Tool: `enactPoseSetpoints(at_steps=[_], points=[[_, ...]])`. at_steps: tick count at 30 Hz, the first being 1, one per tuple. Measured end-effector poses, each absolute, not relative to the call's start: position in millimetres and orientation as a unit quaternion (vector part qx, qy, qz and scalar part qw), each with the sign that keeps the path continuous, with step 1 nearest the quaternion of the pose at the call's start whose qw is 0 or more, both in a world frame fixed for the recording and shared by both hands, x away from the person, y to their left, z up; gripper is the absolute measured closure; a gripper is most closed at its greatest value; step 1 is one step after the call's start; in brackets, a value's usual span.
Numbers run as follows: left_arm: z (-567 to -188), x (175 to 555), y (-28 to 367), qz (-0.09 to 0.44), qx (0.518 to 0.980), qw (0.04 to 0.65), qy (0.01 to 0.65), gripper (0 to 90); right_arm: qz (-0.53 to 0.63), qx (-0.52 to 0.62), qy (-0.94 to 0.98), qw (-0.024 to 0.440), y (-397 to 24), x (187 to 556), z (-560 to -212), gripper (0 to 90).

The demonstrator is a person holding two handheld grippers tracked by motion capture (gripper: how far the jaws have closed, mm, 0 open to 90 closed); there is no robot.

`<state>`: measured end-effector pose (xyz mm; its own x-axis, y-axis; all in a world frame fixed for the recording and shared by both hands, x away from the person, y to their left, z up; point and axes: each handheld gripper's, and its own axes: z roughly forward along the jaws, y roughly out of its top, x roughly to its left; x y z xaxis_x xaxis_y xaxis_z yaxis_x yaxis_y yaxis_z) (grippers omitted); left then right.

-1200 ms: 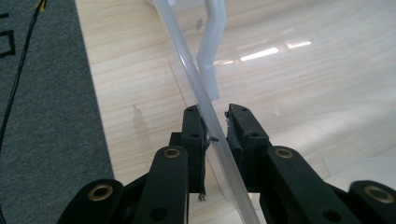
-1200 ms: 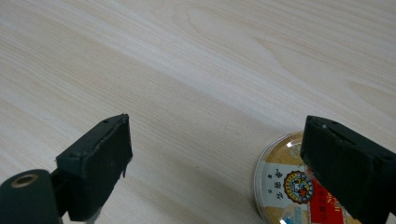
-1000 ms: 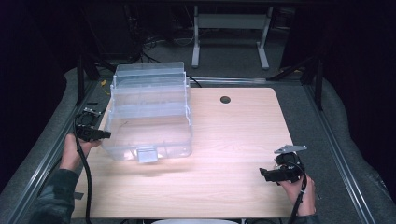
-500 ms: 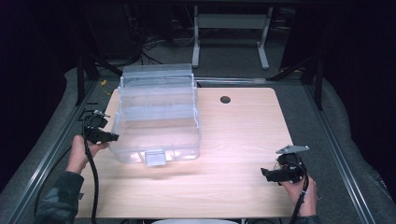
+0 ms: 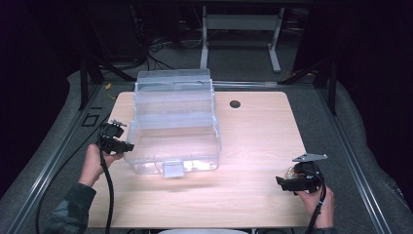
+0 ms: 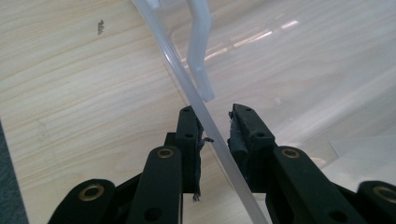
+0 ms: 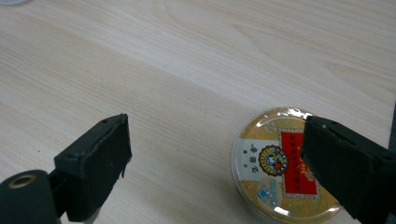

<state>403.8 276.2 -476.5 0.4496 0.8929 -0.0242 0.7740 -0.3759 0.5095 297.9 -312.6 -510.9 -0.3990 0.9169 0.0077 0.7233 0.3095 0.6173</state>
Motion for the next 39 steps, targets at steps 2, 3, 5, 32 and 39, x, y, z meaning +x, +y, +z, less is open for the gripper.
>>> enactPoseSetpoints(at_steps=[2,3,5,32,39], points=[[-476.4,402.6,271.3,0.128,0.823,0.23,0.503,72.2,0.275,0.525,0.786,0.175,-315.9,296.2,-510.9,8.1],[-476.3,401.9,268.7,0.128,0.824,0.229,0.503,72.2,0.275,0.525,0.786,0.175,-315.9,296.2,-510.9,8.1],[-476.2,401.0,263.8,0.126,0.826,0.229,0.499,72.0,0.276,0.526,0.785,0.176,-318.1,295.6,-510.9,8.1],[-475.4,395.4,199.5,0.111,0.853,0.225,0.458,69.1,0.271,0.553,0.765,0.189,-343.4,291.6,-513.9,7.9],[-475.2,394.3,185.1,0.106,0.859,0.225,0.447,68.6,0.259,0.559,0.766,0.185,-349.7,293.8,-515.4,7.9]])
